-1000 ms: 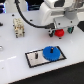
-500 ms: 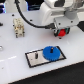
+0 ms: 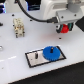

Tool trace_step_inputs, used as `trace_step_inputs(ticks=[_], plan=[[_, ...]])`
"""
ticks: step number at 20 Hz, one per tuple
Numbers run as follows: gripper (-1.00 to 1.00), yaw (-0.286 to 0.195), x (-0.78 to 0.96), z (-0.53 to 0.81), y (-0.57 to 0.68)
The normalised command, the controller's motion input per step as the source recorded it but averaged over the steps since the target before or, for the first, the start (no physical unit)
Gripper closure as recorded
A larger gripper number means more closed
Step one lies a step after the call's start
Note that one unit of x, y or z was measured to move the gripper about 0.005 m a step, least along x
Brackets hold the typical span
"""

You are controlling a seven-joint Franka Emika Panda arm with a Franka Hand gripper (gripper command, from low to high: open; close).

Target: Insert the blue gear onto the right peg, followed by the red gear

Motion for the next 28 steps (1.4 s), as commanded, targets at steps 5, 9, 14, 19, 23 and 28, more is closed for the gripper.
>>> trace_step_inputs(ticks=[5,9,14,19,23,28], plan=[[1.0,0.0,0.49,0.42,-0.27],[1.0,0.0,0.55,0.4,-0.33],[1.0,0.0,0.58,0.32,-0.37],[1.0,0.0,0.64,0.32,-0.3],[1.0,0.0,0.69,0.27,-0.29],[1.0,0.0,0.75,0.21,-0.27]])
